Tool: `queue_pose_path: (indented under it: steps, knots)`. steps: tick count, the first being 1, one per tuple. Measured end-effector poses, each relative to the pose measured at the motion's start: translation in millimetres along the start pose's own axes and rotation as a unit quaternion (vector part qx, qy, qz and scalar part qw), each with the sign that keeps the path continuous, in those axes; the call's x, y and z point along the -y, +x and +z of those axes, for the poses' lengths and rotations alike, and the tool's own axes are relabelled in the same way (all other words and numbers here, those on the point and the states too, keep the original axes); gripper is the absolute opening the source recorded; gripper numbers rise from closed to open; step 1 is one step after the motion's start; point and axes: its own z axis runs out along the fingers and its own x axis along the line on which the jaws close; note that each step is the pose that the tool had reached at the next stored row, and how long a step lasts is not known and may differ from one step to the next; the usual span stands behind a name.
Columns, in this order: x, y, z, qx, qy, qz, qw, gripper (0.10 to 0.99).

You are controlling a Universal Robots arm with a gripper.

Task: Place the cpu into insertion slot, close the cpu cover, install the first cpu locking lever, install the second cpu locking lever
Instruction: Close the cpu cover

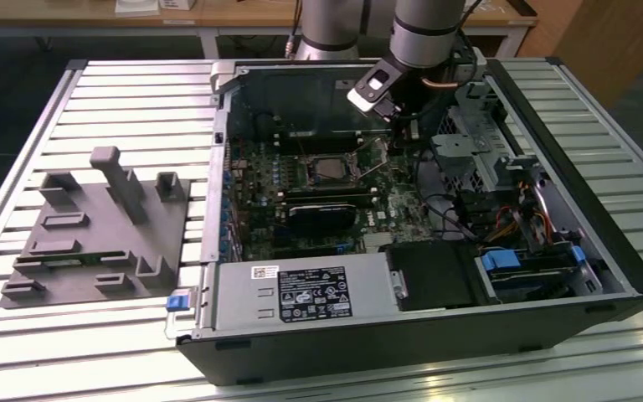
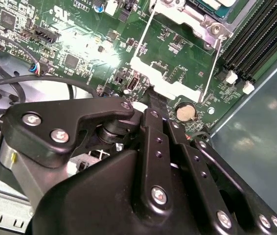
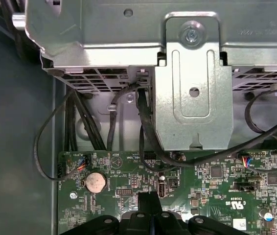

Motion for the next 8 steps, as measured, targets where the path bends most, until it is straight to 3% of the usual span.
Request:
queue_pose_path:
  steps: [8]
  knots:
    - [4.9,-0.1,-0.1,-0.0001,0.0,0.0,1.0,0.106]
